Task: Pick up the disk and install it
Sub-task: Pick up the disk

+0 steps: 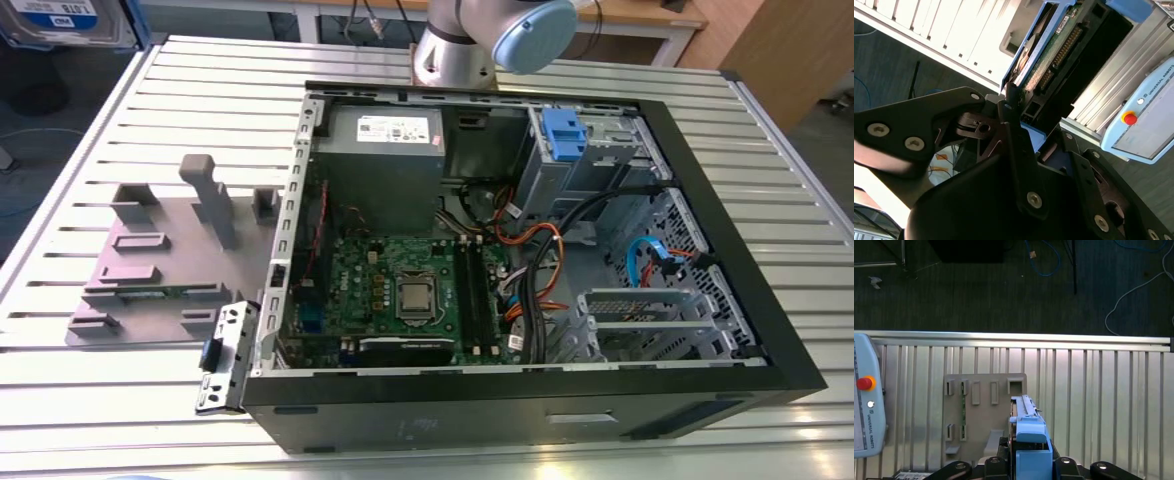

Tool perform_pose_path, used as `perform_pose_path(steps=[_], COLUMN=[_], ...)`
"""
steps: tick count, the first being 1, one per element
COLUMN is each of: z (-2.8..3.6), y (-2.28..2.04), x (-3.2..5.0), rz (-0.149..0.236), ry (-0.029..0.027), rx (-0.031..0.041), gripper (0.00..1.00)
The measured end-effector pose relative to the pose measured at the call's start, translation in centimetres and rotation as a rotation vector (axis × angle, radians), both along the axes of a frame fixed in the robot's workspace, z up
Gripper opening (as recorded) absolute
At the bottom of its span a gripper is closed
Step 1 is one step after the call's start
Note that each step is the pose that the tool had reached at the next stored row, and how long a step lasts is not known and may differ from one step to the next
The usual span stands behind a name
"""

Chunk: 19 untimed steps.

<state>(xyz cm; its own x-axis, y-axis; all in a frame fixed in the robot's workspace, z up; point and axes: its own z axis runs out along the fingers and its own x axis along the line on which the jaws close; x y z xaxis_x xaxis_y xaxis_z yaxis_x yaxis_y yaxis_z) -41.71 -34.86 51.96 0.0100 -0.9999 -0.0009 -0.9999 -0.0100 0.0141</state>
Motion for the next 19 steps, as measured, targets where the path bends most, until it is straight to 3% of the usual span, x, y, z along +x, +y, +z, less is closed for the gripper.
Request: perform_pose_path(steps=[19], z=[0.24], y=[0.01], x=[0.04], rz=[0.0], ry=[0.0], rx=[-0.0035], gripper=[0.36])
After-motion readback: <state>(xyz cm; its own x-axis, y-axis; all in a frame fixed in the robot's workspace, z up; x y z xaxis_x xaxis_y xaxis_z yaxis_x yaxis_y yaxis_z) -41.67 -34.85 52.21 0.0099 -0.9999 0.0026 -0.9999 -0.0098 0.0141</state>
